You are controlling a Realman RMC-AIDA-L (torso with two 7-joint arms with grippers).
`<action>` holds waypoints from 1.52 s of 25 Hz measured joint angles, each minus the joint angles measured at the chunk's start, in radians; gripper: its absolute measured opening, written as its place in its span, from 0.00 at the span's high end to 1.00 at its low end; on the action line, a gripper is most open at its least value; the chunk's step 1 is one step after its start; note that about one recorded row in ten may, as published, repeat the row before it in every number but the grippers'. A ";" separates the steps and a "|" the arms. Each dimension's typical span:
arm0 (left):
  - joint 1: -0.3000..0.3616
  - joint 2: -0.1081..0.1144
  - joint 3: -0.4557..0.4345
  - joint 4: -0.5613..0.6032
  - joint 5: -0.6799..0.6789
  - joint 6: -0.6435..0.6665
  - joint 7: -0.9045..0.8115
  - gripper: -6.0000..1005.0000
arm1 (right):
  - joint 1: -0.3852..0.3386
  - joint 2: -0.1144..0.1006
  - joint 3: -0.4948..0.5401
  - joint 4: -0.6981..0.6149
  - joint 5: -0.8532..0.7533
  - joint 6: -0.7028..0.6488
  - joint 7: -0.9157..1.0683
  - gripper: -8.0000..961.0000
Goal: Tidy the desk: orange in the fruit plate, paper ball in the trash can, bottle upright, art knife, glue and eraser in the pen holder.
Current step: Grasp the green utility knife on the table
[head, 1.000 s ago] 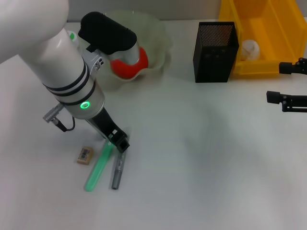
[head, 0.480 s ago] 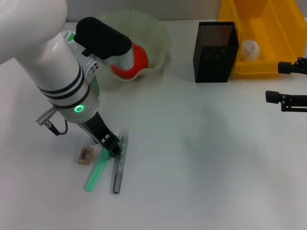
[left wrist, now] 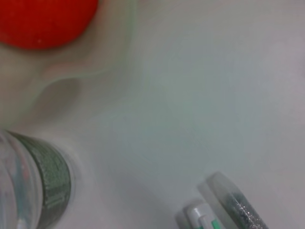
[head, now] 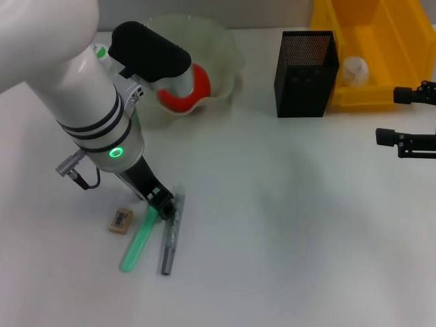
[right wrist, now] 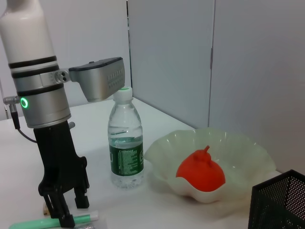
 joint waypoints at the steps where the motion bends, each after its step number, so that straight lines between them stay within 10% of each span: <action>1: 0.000 0.000 0.001 -0.001 0.002 -0.001 0.000 0.45 | 0.000 0.000 0.000 0.000 0.000 0.000 0.000 0.17; 28: -0.031 0.000 0.081 -0.023 0.020 -0.016 0.001 0.48 | 0.008 0.006 0.000 0.002 0.000 0.013 0.000 0.17; 38: -0.031 0.000 0.090 -0.002 0.027 -0.004 0.001 0.83 | 0.004 0.007 0.001 0.001 0.000 0.015 0.004 0.17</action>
